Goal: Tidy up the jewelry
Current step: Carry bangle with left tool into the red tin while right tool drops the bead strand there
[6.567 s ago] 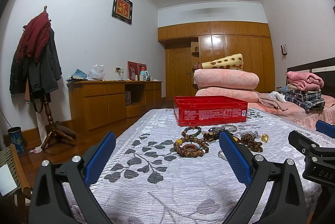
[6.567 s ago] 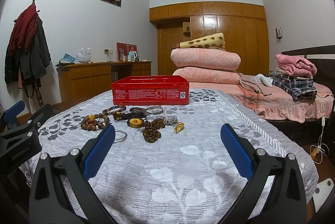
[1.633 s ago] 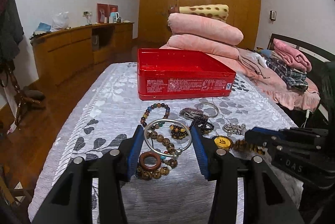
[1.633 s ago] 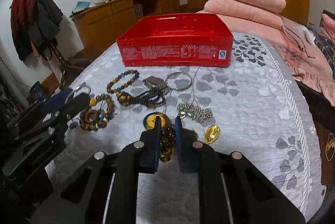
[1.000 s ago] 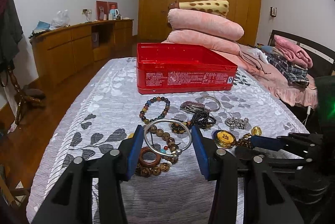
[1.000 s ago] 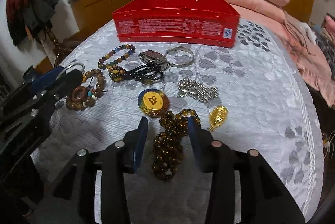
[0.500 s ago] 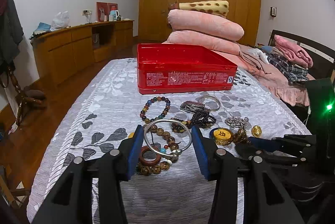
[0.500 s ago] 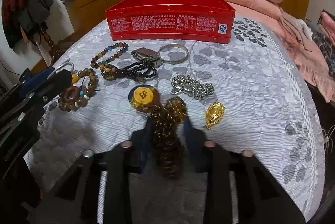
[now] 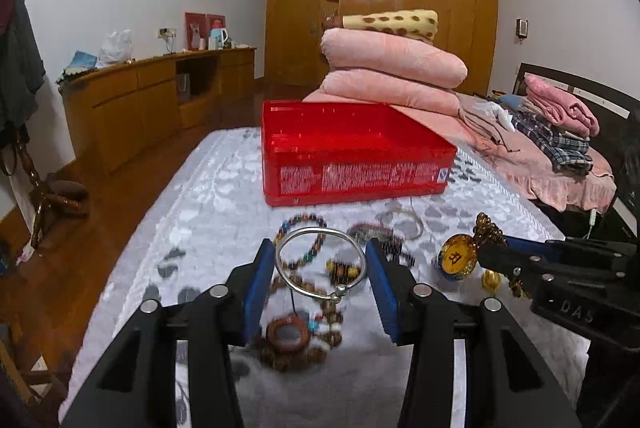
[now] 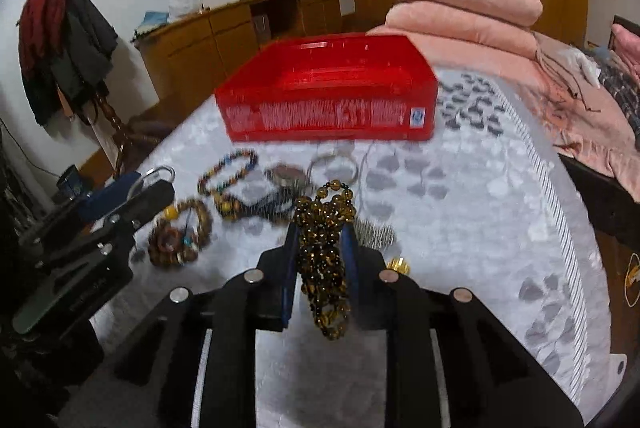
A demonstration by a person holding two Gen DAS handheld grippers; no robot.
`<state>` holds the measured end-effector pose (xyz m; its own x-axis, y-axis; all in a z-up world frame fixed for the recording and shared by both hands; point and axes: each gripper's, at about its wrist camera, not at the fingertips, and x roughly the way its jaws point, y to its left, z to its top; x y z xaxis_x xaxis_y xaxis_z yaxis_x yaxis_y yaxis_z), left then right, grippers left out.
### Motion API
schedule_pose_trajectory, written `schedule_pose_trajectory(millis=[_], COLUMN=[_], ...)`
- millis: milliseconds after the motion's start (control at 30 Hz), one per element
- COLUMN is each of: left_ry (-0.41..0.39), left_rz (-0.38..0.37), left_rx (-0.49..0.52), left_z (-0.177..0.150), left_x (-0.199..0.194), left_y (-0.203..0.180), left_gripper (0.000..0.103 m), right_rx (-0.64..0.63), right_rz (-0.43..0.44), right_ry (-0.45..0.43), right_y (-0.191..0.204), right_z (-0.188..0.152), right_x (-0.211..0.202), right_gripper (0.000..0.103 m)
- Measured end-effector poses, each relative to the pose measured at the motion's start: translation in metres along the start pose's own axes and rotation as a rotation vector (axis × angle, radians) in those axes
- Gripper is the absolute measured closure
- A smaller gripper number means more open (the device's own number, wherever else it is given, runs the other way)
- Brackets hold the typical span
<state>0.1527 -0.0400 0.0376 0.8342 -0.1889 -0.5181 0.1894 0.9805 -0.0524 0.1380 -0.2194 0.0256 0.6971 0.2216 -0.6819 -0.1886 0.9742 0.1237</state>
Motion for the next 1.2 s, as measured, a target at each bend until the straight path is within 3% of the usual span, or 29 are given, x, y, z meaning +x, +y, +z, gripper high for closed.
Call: schedule_pose_trajectory(millis=[300,667,1000,1100,1133,1200], left_ry=[-0.038,-0.013,0.036,0.051,0.050,0.043], left_rz=[0.016,0.036,0.031,0.025,0.026,0.034], left_rx=[0.011,-0.014,-0.027,-0.033,-0.030,-0.023], left_z=[0.046,0.110,0.115,0.115,0.117,0.116], left_x=[0.026,0.107,0.153,0.159,0.159,0.157], left_y=[-0.004,0.003,0.008,0.008,0.009,0.008], left_gripper=[0.056,0.056,0.056,0.051,0.047,0.042], right_rx=[0.008,0.059,0.101,0.103,0.105,0.107], right_rz=[-0.007,-0.013,-0.037,-0.051,-0.057,-0.059], right_ry=[-0.072,-0.109,-0.063,-0.049,-0.053,-0.063], right_y=[-0.016,-0.036,-0.053,-0.054,-0.055,-0.056], right_z=[0.053,0.125,0.144,0.144,0.144,0.143], right_x=[0.008,0.056,0.100,0.105,0.106,0.103], right_gripper=[0.083,0.083,0.083,0.074,0.064,0.064])
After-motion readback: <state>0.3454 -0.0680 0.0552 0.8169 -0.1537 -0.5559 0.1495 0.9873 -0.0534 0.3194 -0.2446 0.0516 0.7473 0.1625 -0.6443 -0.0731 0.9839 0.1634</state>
